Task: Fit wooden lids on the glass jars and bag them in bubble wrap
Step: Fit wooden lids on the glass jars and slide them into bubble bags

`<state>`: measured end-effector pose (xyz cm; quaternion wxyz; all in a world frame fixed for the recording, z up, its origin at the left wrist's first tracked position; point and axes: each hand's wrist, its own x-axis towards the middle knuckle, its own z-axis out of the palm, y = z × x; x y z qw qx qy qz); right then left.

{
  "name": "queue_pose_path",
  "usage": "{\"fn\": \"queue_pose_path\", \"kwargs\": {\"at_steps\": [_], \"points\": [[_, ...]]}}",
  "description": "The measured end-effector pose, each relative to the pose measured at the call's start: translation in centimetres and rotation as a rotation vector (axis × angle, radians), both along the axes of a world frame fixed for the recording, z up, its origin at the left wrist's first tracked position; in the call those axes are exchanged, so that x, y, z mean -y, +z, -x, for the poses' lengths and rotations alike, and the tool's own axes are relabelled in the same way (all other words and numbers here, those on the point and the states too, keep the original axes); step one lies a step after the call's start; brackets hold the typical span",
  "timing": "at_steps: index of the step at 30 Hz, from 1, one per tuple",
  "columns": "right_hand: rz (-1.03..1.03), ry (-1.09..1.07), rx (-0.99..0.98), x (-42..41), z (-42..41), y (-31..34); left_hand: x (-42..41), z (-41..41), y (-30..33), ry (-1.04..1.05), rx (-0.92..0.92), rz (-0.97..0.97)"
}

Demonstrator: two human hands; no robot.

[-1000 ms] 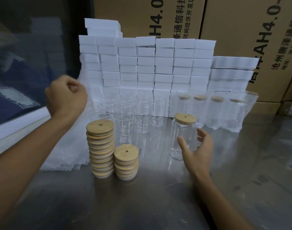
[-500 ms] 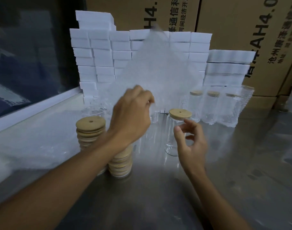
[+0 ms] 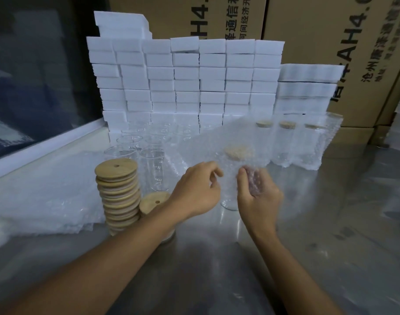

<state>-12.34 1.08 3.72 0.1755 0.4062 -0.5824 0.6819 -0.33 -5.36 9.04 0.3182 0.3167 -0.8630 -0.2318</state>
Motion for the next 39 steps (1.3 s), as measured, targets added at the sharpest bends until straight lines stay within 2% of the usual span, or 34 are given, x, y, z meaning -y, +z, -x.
{"fn": "queue_pose_path", "kwargs": {"at_steps": [2, 3, 5, 6, 8, 10, 13, 19, 22, 26, 31, 35, 39], "points": [[-0.007, -0.031, -0.099, -0.1, 0.0, 0.0, -0.6, 0.6, 0.5, -0.012, -0.224, -0.249], [-0.008, -0.046, -0.144, -0.1, -0.1, 0.0, -0.8, 0.8, 0.9, -0.031, -0.265, -0.403], [-0.035, -0.057, -0.204, -0.2, -0.1, 0.0, -1.0, 1.2, 1.3, -0.102, -0.252, -0.690], [-0.059, -0.046, -0.215, -0.3, -0.1, 0.0, -1.3, 1.3, 1.3, -0.137, -0.238, -0.751], [-0.101, -0.003, -0.228, -0.3, -0.2, 0.0, -1.6, 1.5, 1.0, -0.114, -0.231, -0.671], [-0.134, 0.032, -0.236, -0.3, -0.2, 0.0, -1.9, 1.8, 0.6, -0.002, -0.306, -0.516], [-0.158, 0.021, -0.242, -0.4, -0.3, 0.1, -2.2, 1.9, 0.5, 0.141, -0.407, -0.455], [-0.235, 0.061, -0.227, 0.0, -0.6, -0.2, -1.5, 1.9, 0.7, 0.223, -0.453, -0.495], [-0.282, 0.162, -0.158, -0.2, -0.7, 0.0, -0.6, 1.5, 0.5, 0.222, -0.499, -0.524], [-0.176, 0.327, -0.126, -0.6, -1.2, 0.1, -0.1, 1.2, 0.2, 0.206, -0.595, -0.595], [-0.115, 0.249, 0.002, -0.6, -0.3, 0.0, -0.1, 1.1, -0.4, 0.141, -0.673, -0.647], [-0.206, 0.424, 0.085, -0.2, -1.0, -0.1, -0.6, 1.4, -1.0, 0.032, -0.687, -0.727], [-0.150, 0.460, 0.234, 0.4, -0.5, -0.4, -0.3, 1.3, -1.7, 0.033, -0.721, -0.728]]}}
